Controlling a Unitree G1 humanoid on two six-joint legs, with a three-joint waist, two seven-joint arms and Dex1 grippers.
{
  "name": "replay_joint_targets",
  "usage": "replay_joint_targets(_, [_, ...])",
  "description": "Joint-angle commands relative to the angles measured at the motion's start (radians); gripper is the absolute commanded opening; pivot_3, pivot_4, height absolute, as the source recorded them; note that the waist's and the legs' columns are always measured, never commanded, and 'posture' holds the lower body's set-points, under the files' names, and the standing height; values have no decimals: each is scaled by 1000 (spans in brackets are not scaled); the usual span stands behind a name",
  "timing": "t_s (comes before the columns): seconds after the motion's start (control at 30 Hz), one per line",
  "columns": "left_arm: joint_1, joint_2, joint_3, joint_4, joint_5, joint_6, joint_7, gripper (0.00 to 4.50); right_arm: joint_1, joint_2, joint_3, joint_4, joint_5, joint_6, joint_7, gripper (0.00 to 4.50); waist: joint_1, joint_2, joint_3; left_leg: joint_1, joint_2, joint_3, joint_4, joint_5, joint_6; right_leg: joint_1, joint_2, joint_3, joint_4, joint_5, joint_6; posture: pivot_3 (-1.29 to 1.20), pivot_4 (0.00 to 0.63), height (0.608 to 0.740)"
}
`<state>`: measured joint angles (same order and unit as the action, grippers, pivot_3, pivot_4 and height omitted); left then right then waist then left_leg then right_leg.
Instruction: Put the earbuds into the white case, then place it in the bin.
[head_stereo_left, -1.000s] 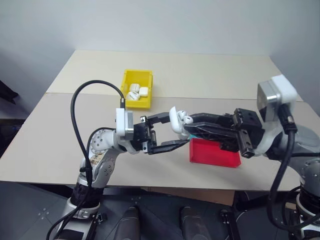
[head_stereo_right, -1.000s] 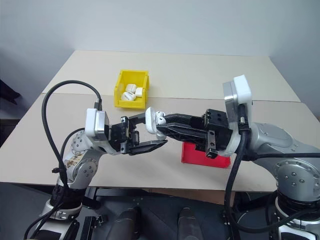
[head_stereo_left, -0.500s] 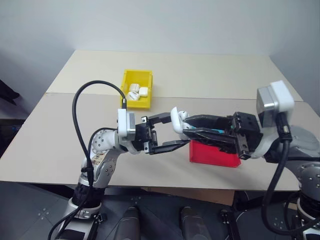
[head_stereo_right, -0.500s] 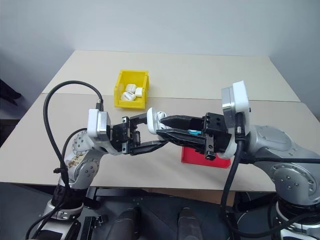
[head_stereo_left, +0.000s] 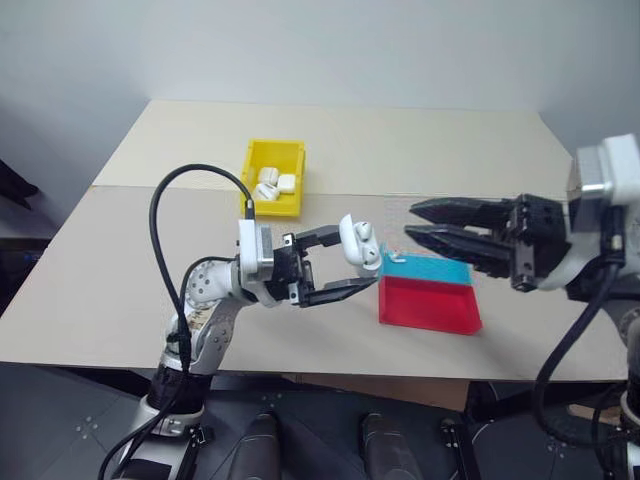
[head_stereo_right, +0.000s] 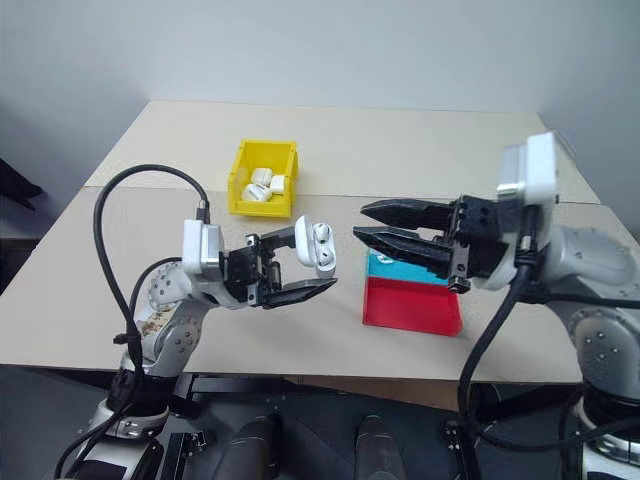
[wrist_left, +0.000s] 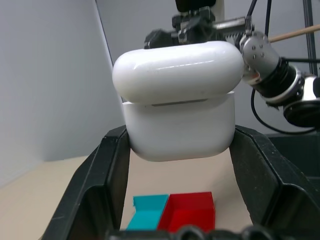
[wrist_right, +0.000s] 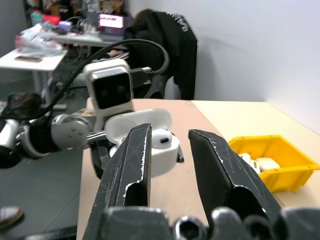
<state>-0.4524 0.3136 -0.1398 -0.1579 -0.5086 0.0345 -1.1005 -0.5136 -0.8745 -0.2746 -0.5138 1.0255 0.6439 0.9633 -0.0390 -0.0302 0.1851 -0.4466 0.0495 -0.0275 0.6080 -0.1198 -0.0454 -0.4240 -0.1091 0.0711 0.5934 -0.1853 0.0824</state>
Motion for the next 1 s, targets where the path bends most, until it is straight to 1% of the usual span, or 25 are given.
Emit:
replay_joint_targets(0.03, [-59,-4,-46,62,87,-24,9,2736,-113,-34,51,29,0,2,88,1221,-1,0,0,0,0,0,0,0,0,0,0,0,0,0,0,0,150,740])
replay_joint_targets(0.1, [-78,-22,-57,100,105,-53,3,2736,-164,-42,102,53,-26,13,118,702,-1,0,0,0,0,0,0,0,0,0,0,0,0,0,0,0,150,740])
replay_joint_targets(0.17, [-93,-37,-63,118,116,-59,9,2736,-196,-49,150,66,-62,17,145,21,-1,0,0,0,0,0,0,0,0,0,0,0,-1,0,0,0,150,740])
replay_joint_targets(0.3, [-107,-55,-78,133,161,-75,26,2736,-246,-36,253,79,-166,0,164,21,1,0,0,-3,0,0,-1,0,0,-3,0,0,0,0,0,0,150,740])
replay_joint_targets(0.4, [-113,-71,-97,149,200,-101,41,2736,-281,-4,304,104,-232,-14,161,21,1,0,0,-5,0,0,-2,0,0,-5,0,0,0,0,1,0,150,740])
replay_joint_targets(0.53, [-124,-85,-108,151,229,-107,61,2736,-302,6,367,123,-337,-40,178,21,4,0,0,-5,0,0,-1,1,1,-5,0,0,1,0,1,0,150,740])
replay_joint_targets(0.63, [-121,-83,-109,154,247,-122,68,2736,-304,12,376,129,-370,-53,189,21,7,0,0,-5,0,0,-1,0,1,-5,0,0,1,0,1,0,150,740])
replay_joint_targets(0.87, [-70,-68,-63,78,151,-123,35,2736,-257,-12,398,130,-474,-95,221,21,10,0,0,-5,0,0,-1,0,1,-5,0,0,1,0,1,0,150,740])
replay_joint_targets(1.0, [-45,-51,-50,67,123,-125,17,2736,-248,-19,362,146,-474,-116,240,21,13,0,0,-5,0,0,0,1,1,-5,0,0,1,0,1,0,150,740])
